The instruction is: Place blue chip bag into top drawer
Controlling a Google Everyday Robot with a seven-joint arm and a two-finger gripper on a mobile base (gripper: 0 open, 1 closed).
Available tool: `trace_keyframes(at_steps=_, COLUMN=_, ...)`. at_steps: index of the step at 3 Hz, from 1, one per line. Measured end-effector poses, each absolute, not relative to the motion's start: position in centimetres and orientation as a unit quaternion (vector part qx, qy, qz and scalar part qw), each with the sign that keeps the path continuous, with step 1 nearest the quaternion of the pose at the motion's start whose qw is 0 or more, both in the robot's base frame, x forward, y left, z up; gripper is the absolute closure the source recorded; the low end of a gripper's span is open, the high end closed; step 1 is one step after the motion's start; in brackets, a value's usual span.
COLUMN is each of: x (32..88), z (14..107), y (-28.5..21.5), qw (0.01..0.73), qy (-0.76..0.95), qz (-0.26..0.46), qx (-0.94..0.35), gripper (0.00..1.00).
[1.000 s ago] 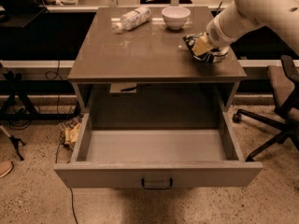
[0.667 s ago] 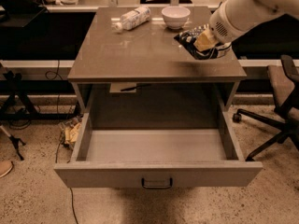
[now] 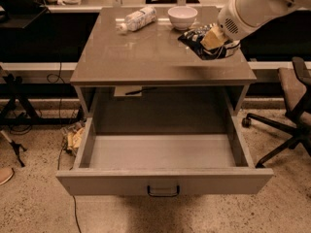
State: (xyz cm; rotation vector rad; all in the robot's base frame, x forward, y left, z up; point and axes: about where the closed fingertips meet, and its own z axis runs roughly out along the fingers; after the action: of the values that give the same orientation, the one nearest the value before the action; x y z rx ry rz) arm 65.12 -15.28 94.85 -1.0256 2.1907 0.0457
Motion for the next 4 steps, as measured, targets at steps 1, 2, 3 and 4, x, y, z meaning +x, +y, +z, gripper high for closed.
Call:
trace_keyframes(at_steps=1, x=60.8, z=93.2, y=-15.9, qw=0.315, qy=0.839, qz=0.045, qx=-0.441, gripper=1.0)
trace_keyframes(at_steps=2, x=55.4, z=91.0, y=-17.2, qw=0.281, qy=0.824, qz=0.059, qx=-0.488, gripper=1.0)
trace_keyframes(at_steps=3, x=52.2, z=85.8, y=-17.7, qw=0.223, qy=0.821, qz=0.071, qx=-0.52, gripper=1.0)
trace_keyframes(at_steps=4, x=52.5, z=80.5, y=-17.1, qw=0.176, qy=0.819, qz=0.077, qx=-0.541, gripper=1.0)
